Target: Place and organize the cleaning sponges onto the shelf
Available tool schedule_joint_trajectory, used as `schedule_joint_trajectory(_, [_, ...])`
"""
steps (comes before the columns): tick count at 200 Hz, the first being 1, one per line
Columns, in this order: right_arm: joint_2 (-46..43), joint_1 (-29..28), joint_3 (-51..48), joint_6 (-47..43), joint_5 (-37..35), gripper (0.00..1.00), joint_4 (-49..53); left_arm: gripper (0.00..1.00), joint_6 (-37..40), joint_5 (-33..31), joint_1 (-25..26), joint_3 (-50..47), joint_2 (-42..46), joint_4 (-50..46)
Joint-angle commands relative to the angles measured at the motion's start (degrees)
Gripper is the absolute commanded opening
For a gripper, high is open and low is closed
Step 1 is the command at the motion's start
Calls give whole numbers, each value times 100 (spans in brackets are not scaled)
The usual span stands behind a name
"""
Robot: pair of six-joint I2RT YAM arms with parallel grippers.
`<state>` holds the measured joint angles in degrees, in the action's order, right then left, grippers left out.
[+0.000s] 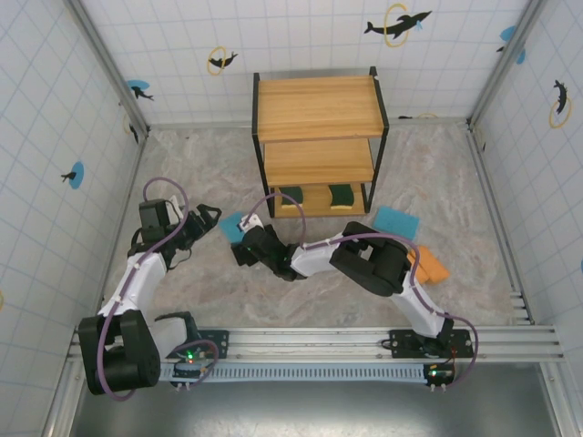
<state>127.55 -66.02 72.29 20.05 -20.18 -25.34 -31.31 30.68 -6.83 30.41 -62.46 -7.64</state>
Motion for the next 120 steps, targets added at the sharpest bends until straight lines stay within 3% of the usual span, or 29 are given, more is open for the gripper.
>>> schedule_joint_trajectory(1, [211,-38,-225,96,83,91,902,98,73,96,-37,-73,74,8])
schedule_joint_trajectory(120, [737,-141,247,6,122,87,1357,98,81,61,-34,-87,58,34])
